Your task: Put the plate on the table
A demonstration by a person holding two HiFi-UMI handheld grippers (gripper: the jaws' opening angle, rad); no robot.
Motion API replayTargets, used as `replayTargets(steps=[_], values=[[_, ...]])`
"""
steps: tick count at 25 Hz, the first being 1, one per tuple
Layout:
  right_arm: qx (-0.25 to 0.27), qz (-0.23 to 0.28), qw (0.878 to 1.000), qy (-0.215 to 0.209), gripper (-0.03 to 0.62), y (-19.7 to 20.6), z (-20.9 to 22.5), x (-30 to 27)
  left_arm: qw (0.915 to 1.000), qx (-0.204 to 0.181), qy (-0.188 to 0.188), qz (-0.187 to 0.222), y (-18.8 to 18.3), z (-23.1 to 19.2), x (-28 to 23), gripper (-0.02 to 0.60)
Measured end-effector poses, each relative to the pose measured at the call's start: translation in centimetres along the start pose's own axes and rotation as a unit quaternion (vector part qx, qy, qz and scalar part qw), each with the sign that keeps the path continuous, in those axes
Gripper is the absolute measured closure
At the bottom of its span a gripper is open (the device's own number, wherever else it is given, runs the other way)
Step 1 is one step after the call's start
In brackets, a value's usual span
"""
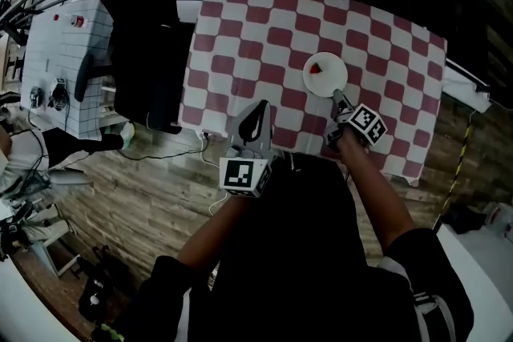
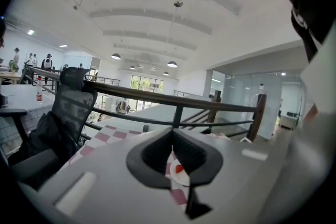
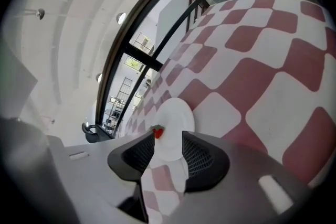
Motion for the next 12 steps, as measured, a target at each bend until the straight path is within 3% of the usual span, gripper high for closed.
replayTargets(steps=[3, 9, 12], values=[[-0.002, -0.008, 0.999, -0.041, 0.434, 0.5, -2.1, 2.0, 0.9998, 0.001, 0.018, 0.002, -0.5, 1.1, 0.5, 0.572], [-0.007, 0.004, 0.997, -0.076, 0.453, 1.2, -4.6, 6.6, 0.9989, 0.005, 0.040, 0.022, -1.3, 1.9, 2.0, 0.572], [-0.004, 0.003, 0.993, -0.118, 0.524, 1.5, -6.7, 8.8, 0.9985, 0.016, 0.043, 0.031, -1.6, 1.8, 3.2, 0.572]])
Point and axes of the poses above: the fingertips, and each gripper's own axes: x backward along the fingers, z to its right, y out of its underside, the point moved 4 cm from there along x, backward along the fingers, and after that the axes turned 15 degrees about z, right-handed, at the moved point
